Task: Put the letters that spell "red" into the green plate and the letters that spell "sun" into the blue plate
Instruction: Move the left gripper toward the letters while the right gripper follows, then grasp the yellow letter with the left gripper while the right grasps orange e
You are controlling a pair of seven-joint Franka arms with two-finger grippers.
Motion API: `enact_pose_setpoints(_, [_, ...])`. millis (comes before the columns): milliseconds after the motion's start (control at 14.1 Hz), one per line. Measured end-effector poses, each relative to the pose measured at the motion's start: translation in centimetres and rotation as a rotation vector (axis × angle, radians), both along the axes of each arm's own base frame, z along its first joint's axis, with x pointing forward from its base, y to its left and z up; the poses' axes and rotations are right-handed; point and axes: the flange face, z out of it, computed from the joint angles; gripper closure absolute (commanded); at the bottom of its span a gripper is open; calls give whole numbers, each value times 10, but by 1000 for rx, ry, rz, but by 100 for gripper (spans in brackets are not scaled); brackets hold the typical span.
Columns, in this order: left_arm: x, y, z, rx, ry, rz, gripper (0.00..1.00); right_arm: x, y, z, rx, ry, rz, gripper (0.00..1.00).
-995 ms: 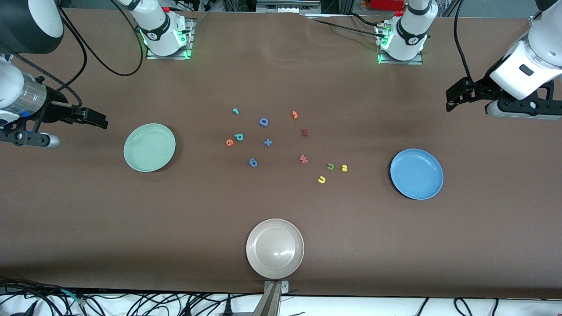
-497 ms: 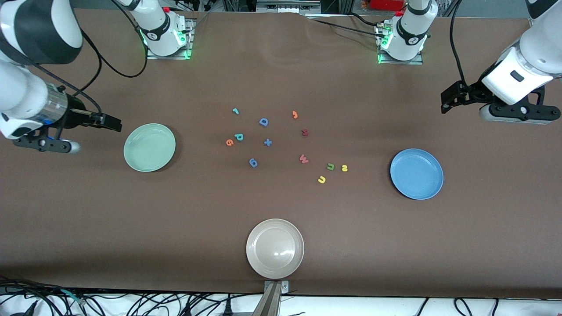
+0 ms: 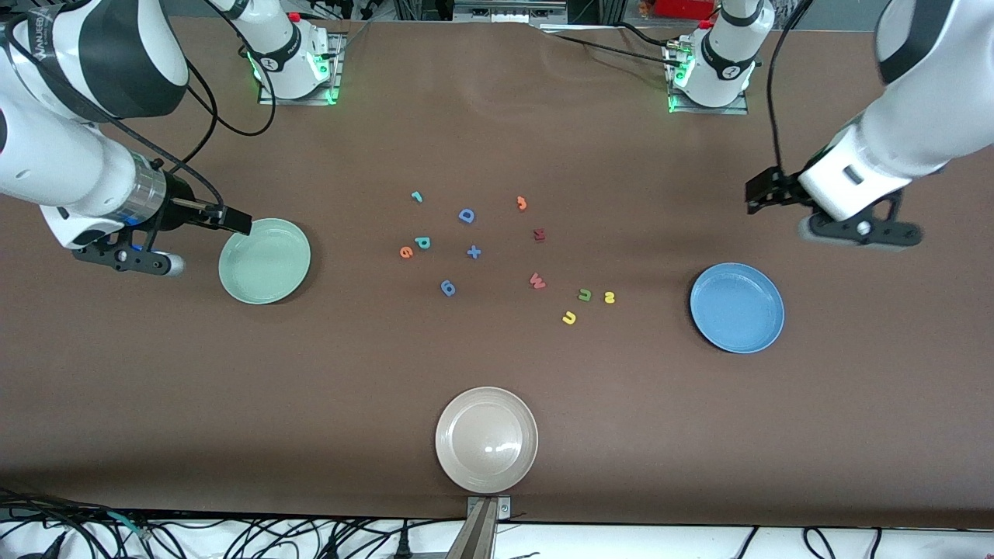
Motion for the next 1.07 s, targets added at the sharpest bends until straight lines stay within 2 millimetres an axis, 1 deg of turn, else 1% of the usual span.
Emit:
enact_pose_setpoints(213, [25,-33,-68,-4,58,-45,0,-1,19,-10,-4,16,24,0])
enact_pose_setpoints(355, [46,-49,-114,-21,39,-57,0,-1,35,-21,-22,34,-22,0])
enact_pose_setpoints(497, [59,-65,-154,-35,19,-70,0,-3,57,-34,-51,50,-105,0])
enact_pose_setpoints(639, [68,-81,-189,-50,-9,-84,0,-8,85,-51,-88,71,-184,0])
enact_pose_setpoints(710, [71,-92,-206,-59,-28,-94,0,-10,99,-61,-106,80,-217,0])
enact_pose_setpoints(852, [75,-111,-238,-77,-63,-111,0,-12,125,-87,-133,81,-280,0])
enact_pose_setpoints(995, [78,-128,-269,-106,-102,-120,0,-13,144,-122,-150,68,-346,0])
enact_pose_setpoints(1066, [77,-135,-284,-117,-114,-124,0,-14,150,-140,-159,66,-376,0])
